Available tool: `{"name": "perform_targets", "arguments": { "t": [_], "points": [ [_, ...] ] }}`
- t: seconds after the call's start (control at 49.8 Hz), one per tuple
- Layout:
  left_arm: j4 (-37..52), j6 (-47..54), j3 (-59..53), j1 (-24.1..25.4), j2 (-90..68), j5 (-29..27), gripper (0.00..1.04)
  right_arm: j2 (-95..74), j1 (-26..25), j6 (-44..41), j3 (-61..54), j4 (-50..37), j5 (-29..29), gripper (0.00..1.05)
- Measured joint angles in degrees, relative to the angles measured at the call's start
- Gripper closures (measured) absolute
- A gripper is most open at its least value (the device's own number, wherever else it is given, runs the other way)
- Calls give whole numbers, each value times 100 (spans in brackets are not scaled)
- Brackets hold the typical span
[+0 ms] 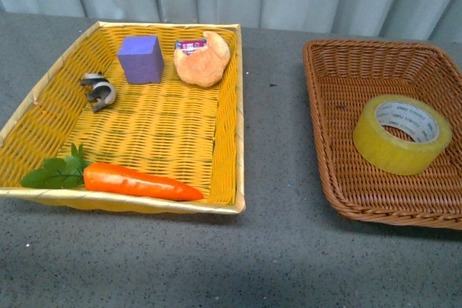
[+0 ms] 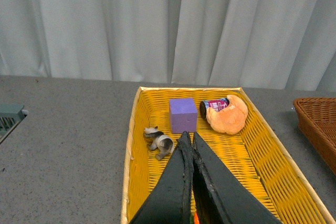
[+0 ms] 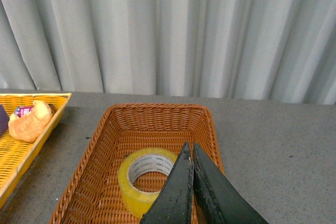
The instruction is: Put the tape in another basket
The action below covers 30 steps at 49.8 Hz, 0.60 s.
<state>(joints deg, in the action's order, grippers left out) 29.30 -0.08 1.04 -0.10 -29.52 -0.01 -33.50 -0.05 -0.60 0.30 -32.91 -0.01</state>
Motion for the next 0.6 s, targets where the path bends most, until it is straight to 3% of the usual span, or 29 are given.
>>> {"name": "perform_targets", "arguments": {
  "t": [0.603],
  "points": [
    [-1580,0,-2,0,1626,0,101,1810,0,2,-2,1733,-2,104]
  ]
}}
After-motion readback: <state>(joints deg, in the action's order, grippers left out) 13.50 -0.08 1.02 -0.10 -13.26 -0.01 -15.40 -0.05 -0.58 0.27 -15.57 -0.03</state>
